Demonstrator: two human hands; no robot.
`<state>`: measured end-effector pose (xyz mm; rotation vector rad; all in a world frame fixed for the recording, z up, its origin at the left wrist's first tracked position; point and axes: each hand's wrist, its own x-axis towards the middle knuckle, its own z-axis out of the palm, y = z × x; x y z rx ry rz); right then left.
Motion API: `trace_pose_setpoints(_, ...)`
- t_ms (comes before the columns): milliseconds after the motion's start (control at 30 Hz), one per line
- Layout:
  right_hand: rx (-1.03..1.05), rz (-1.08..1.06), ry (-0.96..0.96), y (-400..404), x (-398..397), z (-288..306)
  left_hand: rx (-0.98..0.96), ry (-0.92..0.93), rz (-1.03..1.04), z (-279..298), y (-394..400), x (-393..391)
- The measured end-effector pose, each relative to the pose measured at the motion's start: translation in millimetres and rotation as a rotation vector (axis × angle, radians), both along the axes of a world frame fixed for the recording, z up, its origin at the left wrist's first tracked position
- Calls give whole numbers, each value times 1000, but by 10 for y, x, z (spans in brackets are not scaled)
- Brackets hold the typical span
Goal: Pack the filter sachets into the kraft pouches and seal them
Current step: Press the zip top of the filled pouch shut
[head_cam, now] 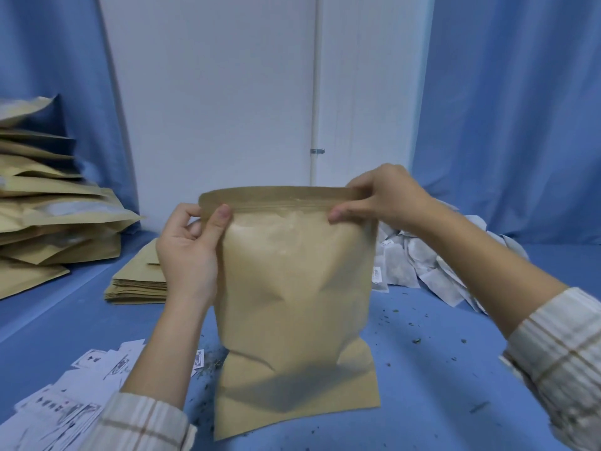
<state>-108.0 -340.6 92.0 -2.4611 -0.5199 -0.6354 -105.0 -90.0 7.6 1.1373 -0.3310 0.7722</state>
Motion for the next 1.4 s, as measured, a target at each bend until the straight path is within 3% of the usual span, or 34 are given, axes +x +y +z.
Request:
trace_pose_setpoints(167, 371, 108, 59, -175, -7, -207, -26, 24, -42, -69, 46, 17)
trace_pose_setpoints(367, 715, 333, 230, -162, 65, -807, 195, 354, -353, -473, 175, -40)
trace_pose_setpoints(500, 763, 361, 491, -123, 21, -1464, 230, 494, -459, -845, 177, -166)
trace_pose_setpoints(600, 772, 408, 678, -33, -62, -1786, 209, 471, -383, -925, 194, -218)
trace_pose_setpoints(800, 1027, 311, 518, 197, -56, -1781, 278, 410, -264, -674, 148, -186)
trace_pose_setpoints(867, 1084, 315, 491, 298, -23, -1714, 367, 499, -246, -581, 273, -184)
trace_pose_setpoints(967, 1159, 345, 506, 584, 28, -1622, 411, 727, -415, -528, 623, -226)
trace_pose_setpoints(1100, 1240, 423, 609, 1183, 131, -1493, 165, 753, -477, -475, 1238, -308)
trace_pose_setpoints(1300, 1428, 540, 739, 2445, 420, -1105, -508, 421, -580, -455, 2071, -415)
trace_pose_setpoints(1400, 1565, 559, 748, 3636, 650, -587, -595, 387, -482, -360, 2381, -345)
